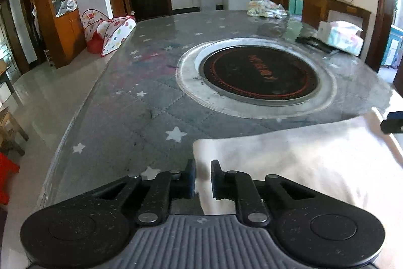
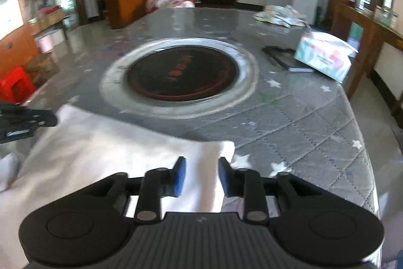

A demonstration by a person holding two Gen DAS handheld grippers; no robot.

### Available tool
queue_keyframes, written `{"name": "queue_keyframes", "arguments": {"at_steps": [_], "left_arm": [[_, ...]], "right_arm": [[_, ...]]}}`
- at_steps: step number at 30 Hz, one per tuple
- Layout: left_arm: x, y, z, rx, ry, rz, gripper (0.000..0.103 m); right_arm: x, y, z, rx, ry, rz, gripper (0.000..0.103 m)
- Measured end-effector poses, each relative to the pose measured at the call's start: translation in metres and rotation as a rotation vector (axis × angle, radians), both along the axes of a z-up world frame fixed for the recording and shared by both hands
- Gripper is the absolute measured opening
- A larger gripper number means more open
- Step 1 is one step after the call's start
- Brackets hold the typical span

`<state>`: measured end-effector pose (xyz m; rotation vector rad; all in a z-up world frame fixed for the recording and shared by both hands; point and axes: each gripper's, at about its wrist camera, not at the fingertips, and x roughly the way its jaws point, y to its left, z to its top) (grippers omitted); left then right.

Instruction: Fold clothes

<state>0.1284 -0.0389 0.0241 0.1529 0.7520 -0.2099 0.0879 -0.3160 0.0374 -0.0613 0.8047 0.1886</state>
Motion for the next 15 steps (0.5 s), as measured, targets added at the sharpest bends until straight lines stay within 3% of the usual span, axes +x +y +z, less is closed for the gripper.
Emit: {"name": "queue_keyframes", "arguments": {"at_steps": [7,15], "left_arm": [[-0.063,-0.008,0.016,-0.020,0.016,-0.120,0.029],[-0.143,-0.022,0.009,-0.048,0.037,-0.221,0.029]], "right_arm": [[-0.049,0.027,0.012,-0.045,0.009,0.167,0.034],[-0.102,0.059,0.000,-0.111,0.055,0.311,0.038]]}}
